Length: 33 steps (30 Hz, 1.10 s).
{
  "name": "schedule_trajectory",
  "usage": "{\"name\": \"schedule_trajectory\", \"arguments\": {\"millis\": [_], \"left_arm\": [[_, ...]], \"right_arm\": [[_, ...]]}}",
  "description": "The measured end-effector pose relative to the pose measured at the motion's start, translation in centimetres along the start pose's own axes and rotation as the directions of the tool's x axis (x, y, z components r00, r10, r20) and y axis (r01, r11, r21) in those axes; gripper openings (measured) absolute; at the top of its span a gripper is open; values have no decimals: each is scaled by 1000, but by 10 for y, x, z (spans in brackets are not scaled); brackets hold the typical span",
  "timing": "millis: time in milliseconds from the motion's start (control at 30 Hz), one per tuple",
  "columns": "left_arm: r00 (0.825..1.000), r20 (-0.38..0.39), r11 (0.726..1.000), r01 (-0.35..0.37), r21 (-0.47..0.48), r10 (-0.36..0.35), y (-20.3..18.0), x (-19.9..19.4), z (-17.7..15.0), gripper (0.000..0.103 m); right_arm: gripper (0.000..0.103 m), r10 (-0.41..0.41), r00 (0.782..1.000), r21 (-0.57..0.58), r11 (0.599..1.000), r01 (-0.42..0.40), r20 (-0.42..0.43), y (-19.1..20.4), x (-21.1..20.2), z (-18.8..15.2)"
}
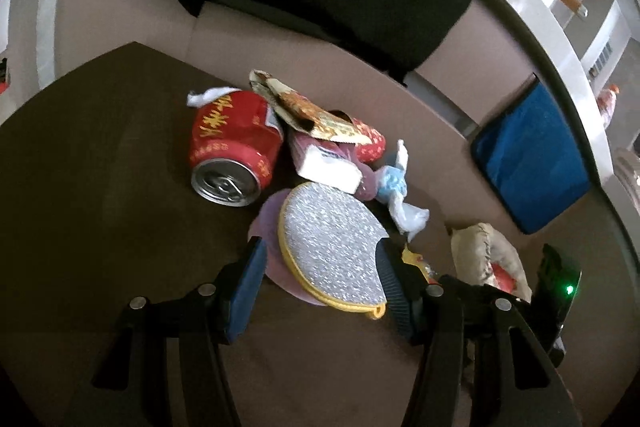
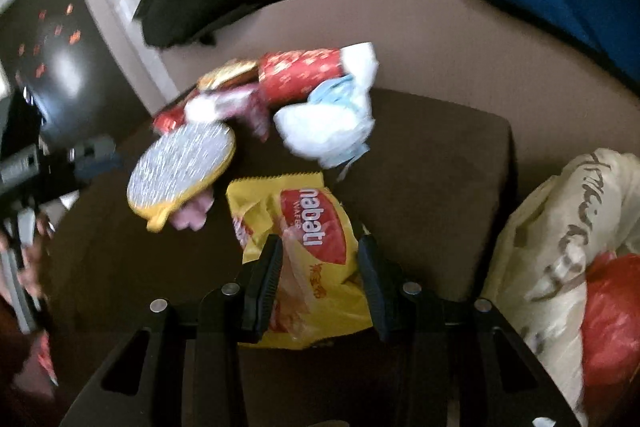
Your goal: Collect trash
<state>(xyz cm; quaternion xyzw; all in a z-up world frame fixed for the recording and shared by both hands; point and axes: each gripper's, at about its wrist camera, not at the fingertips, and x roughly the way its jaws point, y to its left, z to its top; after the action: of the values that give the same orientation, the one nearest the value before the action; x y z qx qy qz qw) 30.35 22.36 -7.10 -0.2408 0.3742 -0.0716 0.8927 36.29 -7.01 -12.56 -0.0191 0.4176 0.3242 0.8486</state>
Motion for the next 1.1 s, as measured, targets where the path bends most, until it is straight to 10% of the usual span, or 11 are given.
{"name": "schedule_trajectory", "arguments": {"millis": [867,967,1100], "left_arm": [[999,27,997,21,-76,-19,18,-13,-8,56],[999,25,995,41,-96,-38,15,-9,-5,56],[999,32,994,46,-104,-43,12,-3,-2,56]], "right_arm": [[37,-148,988,-245,961,133,-44,64,14,-4],[15,-197,980,-243,953,182,-37,62,10,-4],[10,-102,994,-133,986,105,32,49,-21,-1]]}}
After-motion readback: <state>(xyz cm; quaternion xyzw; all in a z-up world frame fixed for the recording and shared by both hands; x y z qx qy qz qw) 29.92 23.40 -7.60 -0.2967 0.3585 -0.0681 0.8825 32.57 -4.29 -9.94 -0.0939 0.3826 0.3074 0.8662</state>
